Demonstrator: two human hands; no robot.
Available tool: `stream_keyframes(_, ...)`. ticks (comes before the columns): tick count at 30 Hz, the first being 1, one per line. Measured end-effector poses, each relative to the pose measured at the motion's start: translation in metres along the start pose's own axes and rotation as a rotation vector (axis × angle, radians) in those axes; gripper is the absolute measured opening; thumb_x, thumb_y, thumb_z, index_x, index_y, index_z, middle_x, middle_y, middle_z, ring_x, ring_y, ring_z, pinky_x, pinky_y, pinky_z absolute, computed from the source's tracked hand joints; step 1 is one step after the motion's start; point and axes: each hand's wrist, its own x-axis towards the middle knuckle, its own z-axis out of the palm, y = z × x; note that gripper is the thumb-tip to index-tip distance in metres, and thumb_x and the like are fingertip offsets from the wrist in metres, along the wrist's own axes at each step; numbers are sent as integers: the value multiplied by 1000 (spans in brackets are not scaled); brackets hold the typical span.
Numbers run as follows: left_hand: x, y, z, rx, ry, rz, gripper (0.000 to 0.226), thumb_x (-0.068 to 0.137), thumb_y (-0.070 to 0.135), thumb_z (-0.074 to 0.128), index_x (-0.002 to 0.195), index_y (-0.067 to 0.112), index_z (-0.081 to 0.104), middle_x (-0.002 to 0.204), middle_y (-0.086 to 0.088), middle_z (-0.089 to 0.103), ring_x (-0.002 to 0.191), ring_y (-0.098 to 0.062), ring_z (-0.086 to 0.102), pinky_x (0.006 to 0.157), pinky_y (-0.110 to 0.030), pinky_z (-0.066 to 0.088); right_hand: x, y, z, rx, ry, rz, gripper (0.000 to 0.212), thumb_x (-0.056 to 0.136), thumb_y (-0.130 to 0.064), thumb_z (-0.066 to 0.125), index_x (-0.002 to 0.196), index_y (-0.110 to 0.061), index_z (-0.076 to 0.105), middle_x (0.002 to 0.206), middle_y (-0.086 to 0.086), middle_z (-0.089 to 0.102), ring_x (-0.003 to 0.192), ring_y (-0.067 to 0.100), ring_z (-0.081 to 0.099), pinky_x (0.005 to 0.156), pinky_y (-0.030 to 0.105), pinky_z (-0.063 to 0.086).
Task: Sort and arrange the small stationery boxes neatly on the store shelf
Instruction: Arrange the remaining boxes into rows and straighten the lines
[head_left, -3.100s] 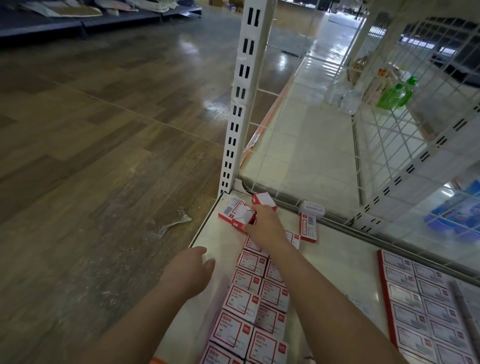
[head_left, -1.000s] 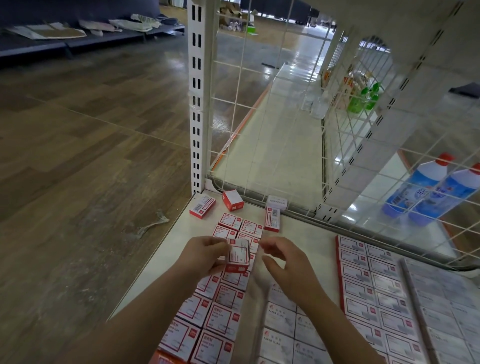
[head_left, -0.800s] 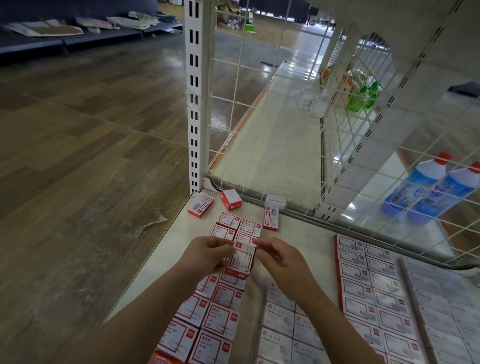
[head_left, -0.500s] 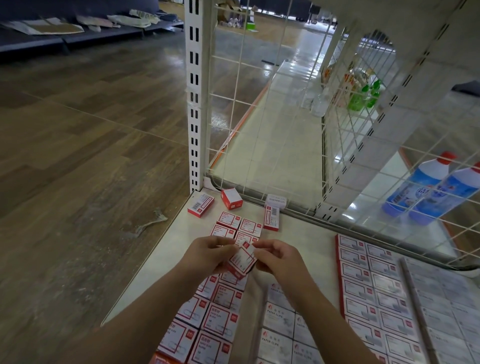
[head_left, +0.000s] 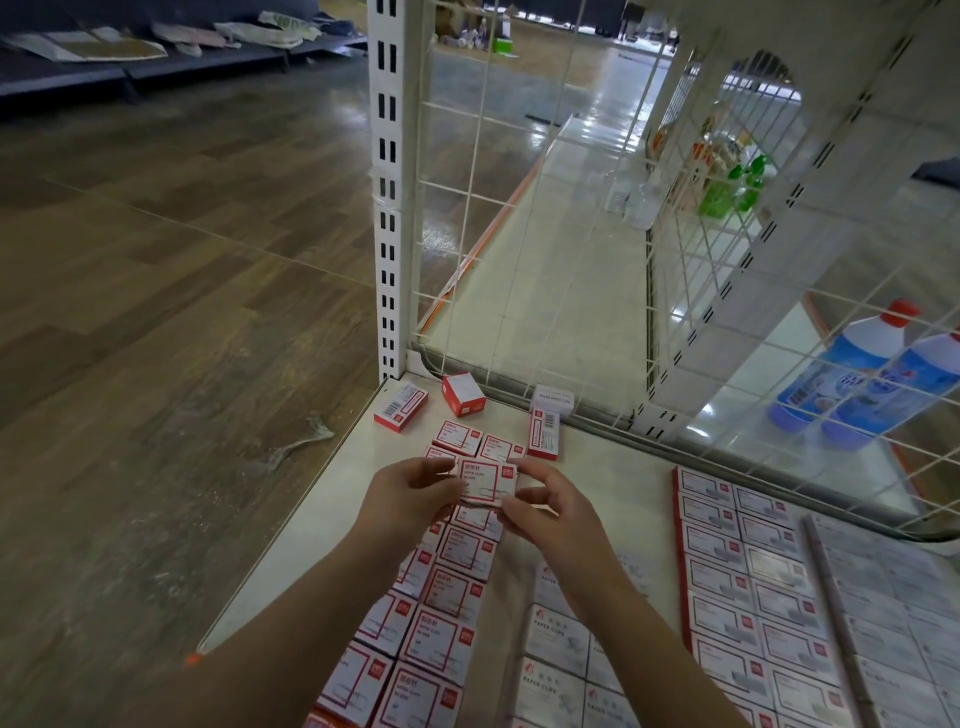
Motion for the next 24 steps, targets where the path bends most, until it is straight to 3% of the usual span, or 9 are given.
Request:
stream_keyframes(3,-2,-1,-1,36,-31,27,20,88,5,57,102,18,64,86,6,64,94,-19,63,92,-34,50,-1,1,-3,-9,-37,-26,36,87,-10,61,114,-32,51,103,1,63,93,11,62,65,15,53)
stream_keyframes(6,-2,-2,-2,96,-54,67,22,89,8,57,87,29,62,96,6,63,102,-20,59,96,-37,46,-1,3,-4,-27,-31,-61,36,87,-8,60,109,-35,49,104,-2,63,96,9,61,65,13,52)
stream_keyframes(10,0,-4,1,146,-64,93,24,90,9,56,111,19,63,106,6,62,99,-14,56,77,-23,42,0,4,-7,-30,-38,-63,37,87,-7,59,110,-35,48,102,-6,62,96,8,61,68,13,52)
stream_keyframes(17,9,-7,3,212,-55,109,31,90,11,57,120,17,59,119,0,62,99,-13,57,66,-15,45,5,11,-9,-46,-22,-44,35,87,-8,60,112,-31,51,100,-4,65,93,10,64,74,18,54)
stream_keyframes(22,24,-9,3,420,14,172,37,94,21,52,131,20,50,135,-2,51,116,-17,53,75,-20,46,19,14,-7,-107,54,-20,32,88,-14,60,116,-25,50,103,-1,64,94,10,63,78,22,54)
stream_keyframes(24,31,-8,1,535,39,175,40,95,26,49,135,23,46,142,-1,44,122,-19,50,80,-23,49,29,13,-7,-146,83,-30,30,88,-14,60,114,-25,50,101,-4,63,90,6,62,72,16,53)
